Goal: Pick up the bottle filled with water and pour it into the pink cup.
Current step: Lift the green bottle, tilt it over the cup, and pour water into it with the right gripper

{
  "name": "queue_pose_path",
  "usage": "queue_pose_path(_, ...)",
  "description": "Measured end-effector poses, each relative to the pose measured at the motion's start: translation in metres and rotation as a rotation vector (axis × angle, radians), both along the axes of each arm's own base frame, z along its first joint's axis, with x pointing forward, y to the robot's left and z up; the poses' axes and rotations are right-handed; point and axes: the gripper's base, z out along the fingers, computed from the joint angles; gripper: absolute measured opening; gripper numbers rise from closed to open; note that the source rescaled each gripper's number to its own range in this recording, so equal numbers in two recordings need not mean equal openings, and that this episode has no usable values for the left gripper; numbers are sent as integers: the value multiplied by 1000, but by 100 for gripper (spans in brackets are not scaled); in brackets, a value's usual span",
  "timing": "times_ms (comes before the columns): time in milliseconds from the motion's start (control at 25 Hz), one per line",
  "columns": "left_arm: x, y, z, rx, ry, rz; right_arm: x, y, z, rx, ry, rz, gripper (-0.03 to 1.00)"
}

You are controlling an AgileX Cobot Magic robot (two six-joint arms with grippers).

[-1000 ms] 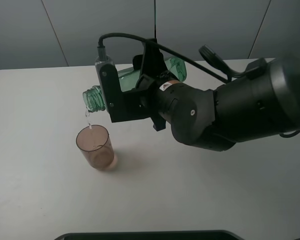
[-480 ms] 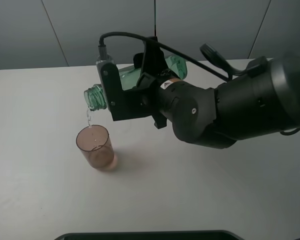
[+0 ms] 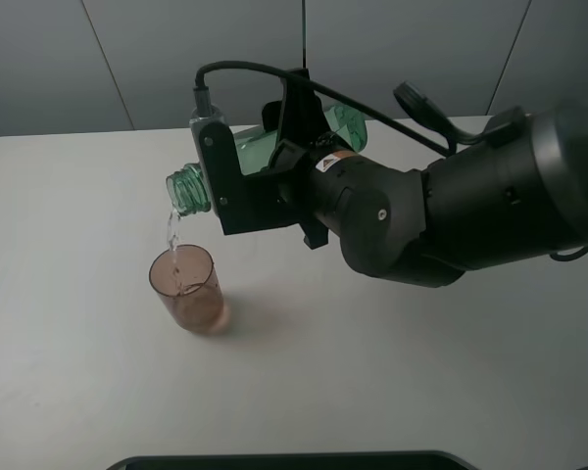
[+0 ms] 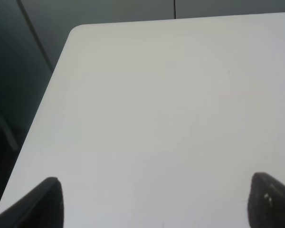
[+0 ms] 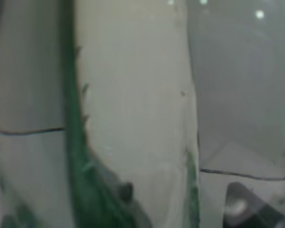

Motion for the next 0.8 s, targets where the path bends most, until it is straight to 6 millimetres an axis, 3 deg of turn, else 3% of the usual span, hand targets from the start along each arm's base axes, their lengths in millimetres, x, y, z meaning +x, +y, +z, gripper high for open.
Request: queue_pose_path(800, 0, 0, 0, 0, 0, 0, 0, 0, 0, 0, 0, -2, 2)
